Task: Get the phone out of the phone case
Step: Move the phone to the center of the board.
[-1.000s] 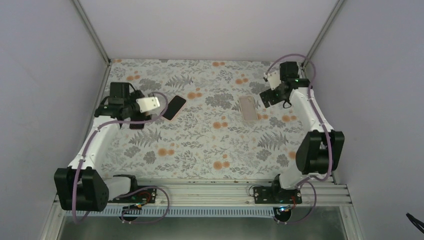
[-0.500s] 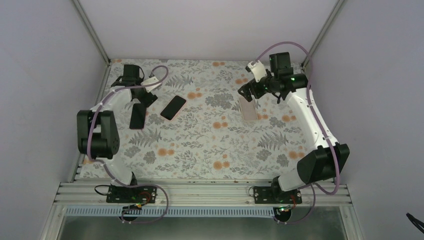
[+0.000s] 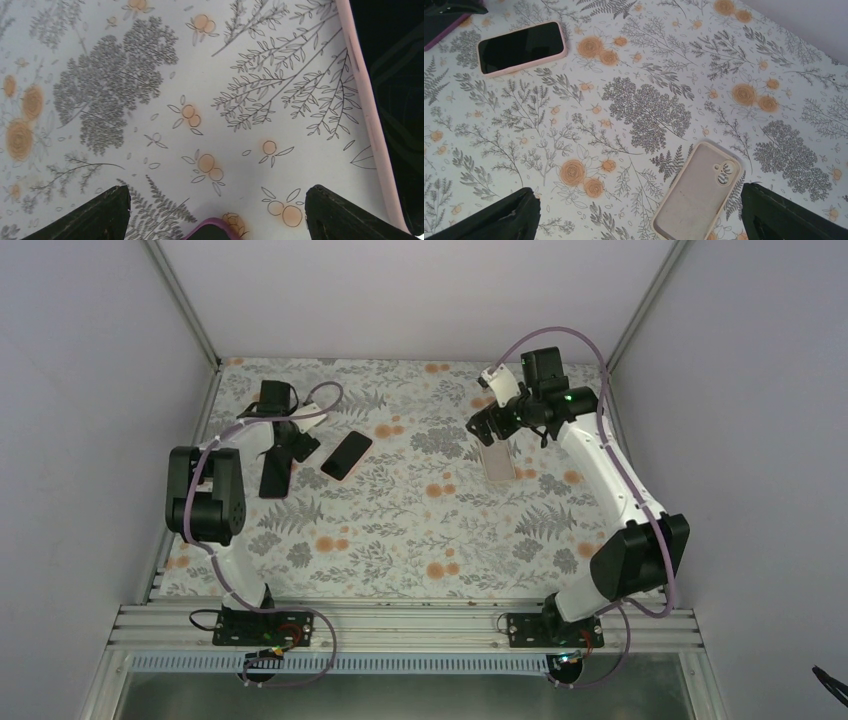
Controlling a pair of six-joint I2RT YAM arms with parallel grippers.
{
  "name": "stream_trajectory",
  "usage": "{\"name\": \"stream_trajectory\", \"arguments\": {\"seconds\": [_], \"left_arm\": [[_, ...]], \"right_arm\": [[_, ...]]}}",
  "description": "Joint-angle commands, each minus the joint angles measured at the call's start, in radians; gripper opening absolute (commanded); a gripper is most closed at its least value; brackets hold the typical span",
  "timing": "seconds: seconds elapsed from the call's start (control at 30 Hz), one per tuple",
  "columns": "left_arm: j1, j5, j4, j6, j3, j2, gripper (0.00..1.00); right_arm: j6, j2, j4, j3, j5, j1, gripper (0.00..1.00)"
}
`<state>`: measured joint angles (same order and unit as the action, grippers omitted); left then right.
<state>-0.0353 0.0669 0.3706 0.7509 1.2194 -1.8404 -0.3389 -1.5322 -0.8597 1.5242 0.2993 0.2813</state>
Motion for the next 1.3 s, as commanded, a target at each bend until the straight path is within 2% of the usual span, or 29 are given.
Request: {"name": "stream_trajectory", "arguments": {"seconds": [0.0,0.17,0.43,0.63,0.77,1.07,1.27], "left_arm": [[-0.019,-0.026,-0.050,-0.011,-0.032,-0.037,0.87],[-0.043,-0.074,-0.096,-0.034,-0.021,-0.077,0.87],[-0.111,-0.080,-0.047,-0.038,0.080,-0.161,0.86],[-0.165,-0.063,-0.007,-0.049,0.149,-0.216,0.86],[-0.194,0.005,0.076,-0.043,0.187,-0.234,0.85],[-0.300,0.151,0.173,0.026,0.078,-0.149,0.84],[-0.388,0.182,0.095,-0.003,0.004,-0.105,0.84]], "right_arm": [[0.006,-0.020,0.023,-0.010,-0.041,0.012,1.00],[0.006,-0.023,0.041,-0.028,-0.042,0.017,1.00],[-0.007,-0.035,0.035,-0.027,-0.083,0.019,1.00],[-0.016,-0.038,0.031,-0.029,-0.095,0.021,1.00],[-0.025,-0.040,0.022,-0.039,-0.107,0.021,1.00],[-0.062,-0.009,-0.004,-0.083,-0.125,0.020,1.00],[-0.091,0.001,-0.036,-0.093,-0.102,0.019,1.00]]}}
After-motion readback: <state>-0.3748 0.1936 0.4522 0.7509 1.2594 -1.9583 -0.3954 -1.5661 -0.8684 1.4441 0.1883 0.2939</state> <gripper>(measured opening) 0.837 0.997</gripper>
